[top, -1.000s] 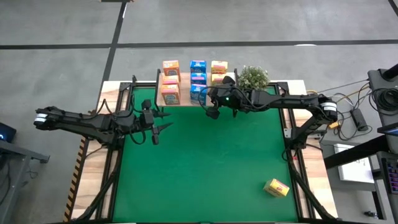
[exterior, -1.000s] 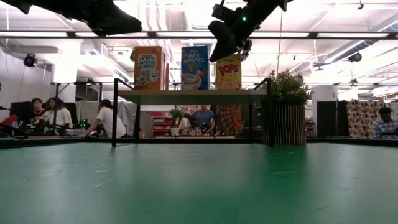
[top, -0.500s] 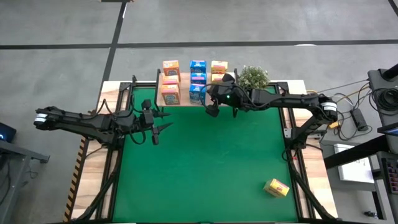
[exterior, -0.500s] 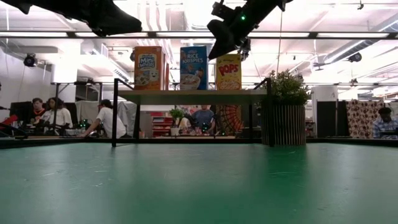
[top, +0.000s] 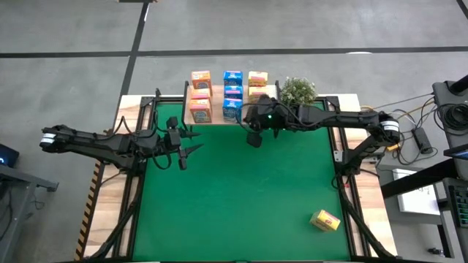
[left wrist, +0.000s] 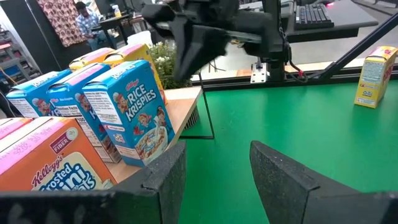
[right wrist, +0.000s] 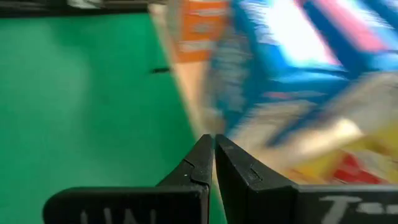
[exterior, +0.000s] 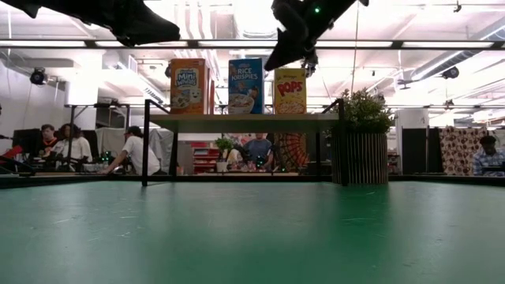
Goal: Stack cereal on shelf
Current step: Adjust the front blue cereal box on the shelf, then put the yellow cereal box on the shelf
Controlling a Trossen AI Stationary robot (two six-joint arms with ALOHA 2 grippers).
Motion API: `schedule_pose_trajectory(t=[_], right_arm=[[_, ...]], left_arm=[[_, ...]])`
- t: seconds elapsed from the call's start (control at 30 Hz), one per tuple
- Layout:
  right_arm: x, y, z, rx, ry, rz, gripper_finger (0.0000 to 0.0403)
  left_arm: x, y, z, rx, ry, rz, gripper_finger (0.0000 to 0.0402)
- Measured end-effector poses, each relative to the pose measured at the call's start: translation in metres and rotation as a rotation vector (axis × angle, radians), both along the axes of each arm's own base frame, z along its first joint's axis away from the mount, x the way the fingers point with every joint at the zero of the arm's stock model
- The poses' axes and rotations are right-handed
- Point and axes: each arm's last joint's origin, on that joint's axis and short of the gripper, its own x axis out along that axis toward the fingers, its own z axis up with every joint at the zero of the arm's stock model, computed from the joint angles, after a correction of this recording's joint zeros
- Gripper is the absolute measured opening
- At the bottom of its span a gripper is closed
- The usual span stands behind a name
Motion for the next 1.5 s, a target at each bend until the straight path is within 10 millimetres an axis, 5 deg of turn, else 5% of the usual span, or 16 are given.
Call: schedule_pose_trajectory(t=[0.23, 1.23, 1.5], right_arm=[[0.014, -0.001, -0.007, -0.048, -0.076, 0.05, 0.0009], [0.011, -0.012, -0.005, -0.119, -0.067, -0.032, 0.0009], [0.012, 0.012, -0.001, -0.015, -0.063, 0.014, 0.0009]], left_arm=[[0.0, 0.0, 0.0, -0.003, -0.001, 0.0, 0.0159], [0.005, 0.0, -0.002, 0.0, -0.004, 0.0, 0.0159], [0.006, 0.0, -0.001, -0.044, -0.026, 0.007, 0.0159]])
